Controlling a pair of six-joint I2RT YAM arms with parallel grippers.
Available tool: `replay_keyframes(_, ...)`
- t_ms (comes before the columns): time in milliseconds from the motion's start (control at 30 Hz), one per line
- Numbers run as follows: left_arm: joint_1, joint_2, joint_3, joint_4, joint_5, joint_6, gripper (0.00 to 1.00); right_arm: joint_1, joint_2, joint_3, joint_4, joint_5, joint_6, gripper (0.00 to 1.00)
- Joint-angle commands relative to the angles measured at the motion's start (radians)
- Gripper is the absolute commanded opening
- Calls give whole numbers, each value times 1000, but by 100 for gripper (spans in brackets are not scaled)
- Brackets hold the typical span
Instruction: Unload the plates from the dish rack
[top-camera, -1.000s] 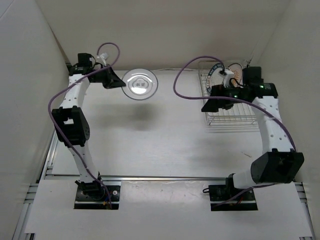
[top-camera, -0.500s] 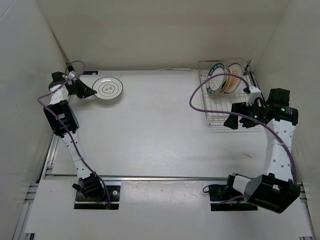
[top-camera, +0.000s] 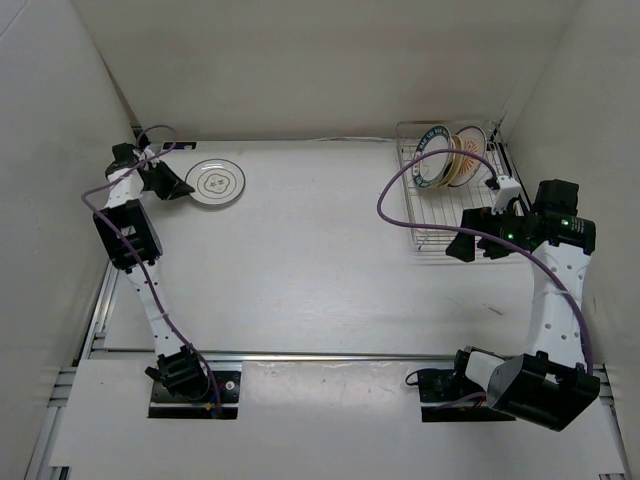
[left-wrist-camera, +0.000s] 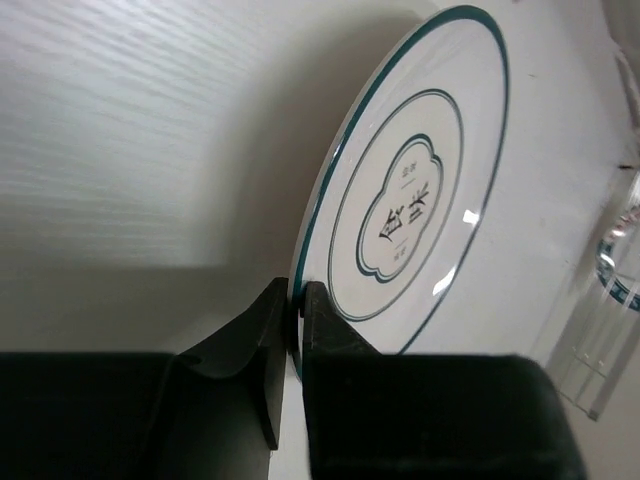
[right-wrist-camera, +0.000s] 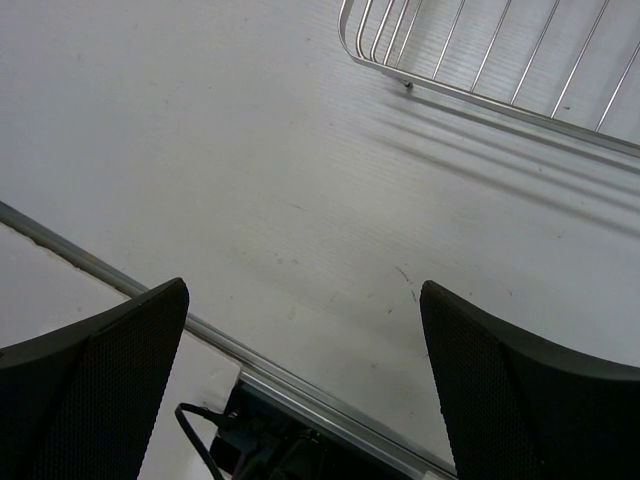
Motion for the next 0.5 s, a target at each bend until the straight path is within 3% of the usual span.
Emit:
replay_keyframes(0, 3, -108, -34, -19, -212, 33, 20, -3, -8, -17, 26, -36, -5, 100)
replay_keyframes(67, 3, -123, -46, -28, -270, 33, 24, -3, 1, -17, 42, -27, 13, 100)
replay_keyframes(133, 3, -148, -56, -28, -292, 33, 61, -3, 1, -4, 88, -2, 33, 100)
replay_keyframes(233, 3, -180, -77, -37, -315, 53, 83, -3, 50, 50, 149, 28, 78, 100)
replay_keyframes(333, 3, -227, -100, -47, -353, 64, 91, 6, 101, 119, 256, 148, 177, 100)
replay_keyframes(467, 3, -325, -143, -69, -384, 108, 91, 49, 191, 234, 365, 353, 259, 100)
